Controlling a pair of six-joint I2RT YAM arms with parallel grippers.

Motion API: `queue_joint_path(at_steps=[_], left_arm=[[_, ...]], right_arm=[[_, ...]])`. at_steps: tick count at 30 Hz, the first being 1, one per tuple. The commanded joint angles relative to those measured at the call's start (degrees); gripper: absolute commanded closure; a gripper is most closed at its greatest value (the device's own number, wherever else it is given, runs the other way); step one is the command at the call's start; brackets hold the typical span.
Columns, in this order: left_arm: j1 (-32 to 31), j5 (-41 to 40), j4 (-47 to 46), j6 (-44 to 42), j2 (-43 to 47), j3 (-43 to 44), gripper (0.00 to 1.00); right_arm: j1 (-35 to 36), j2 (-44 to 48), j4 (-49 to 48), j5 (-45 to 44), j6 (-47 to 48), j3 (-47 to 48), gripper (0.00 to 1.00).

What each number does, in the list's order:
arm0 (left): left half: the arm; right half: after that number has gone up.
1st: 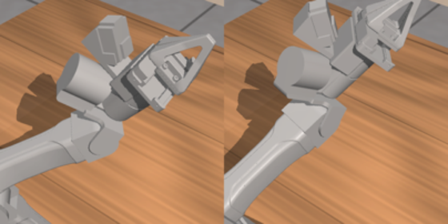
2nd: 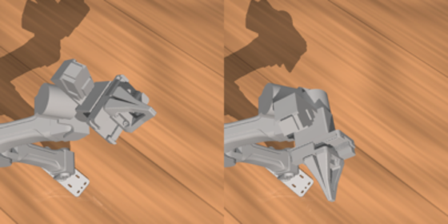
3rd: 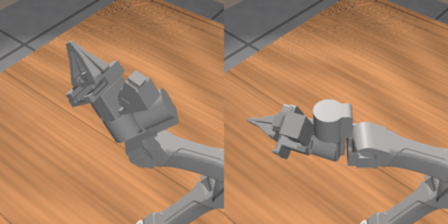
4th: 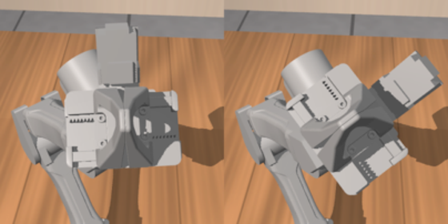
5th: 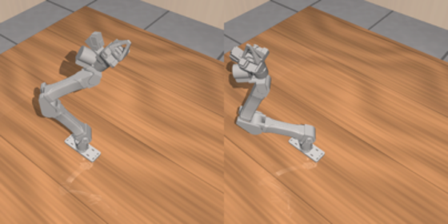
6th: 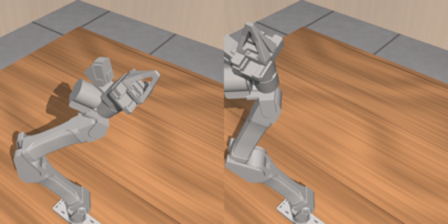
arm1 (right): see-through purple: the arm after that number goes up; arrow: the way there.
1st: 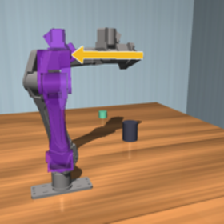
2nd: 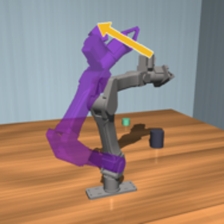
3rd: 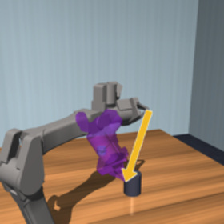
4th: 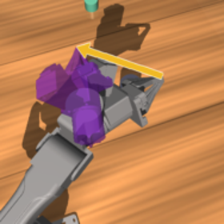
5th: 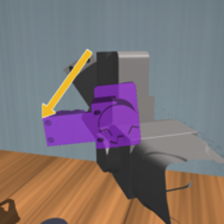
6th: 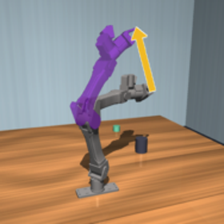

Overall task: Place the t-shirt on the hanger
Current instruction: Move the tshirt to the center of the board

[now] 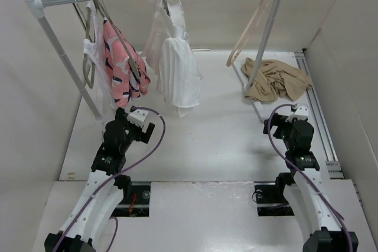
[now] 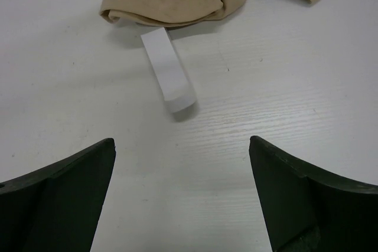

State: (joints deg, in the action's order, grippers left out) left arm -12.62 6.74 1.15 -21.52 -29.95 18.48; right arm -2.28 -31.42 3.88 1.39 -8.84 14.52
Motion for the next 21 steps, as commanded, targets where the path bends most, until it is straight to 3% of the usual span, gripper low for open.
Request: queue_joint_path(at_steps=[1, 7, 15, 21], left_arm=[[0.32, -0.85, -3.07, -1.50, 1.21, 1.21, 0.00], [0.32, 5.03, -0.11, -15.39, 1.21, 0.06, 0.00], [0.32, 12.84, 0.70, -3.98, -2.83, 4.64, 0.00], [0.32, 14.70, 0.78, -7.39, -0.02, 3.49, 0.00]], right_arm=[[-0.26, -0.31, -3.00, -0.95, 1.01, 3.58, 0.01], [-1.31, -12.50, 3.58, -4.72, 4.35, 14.46, 0.01], [-4.22, -46.77, 17.91, -6.57, 13.15, 47.06, 0.01], [-5.45, -66.03, 15.73, -4.03, 12.62, 62.54, 0.01]])
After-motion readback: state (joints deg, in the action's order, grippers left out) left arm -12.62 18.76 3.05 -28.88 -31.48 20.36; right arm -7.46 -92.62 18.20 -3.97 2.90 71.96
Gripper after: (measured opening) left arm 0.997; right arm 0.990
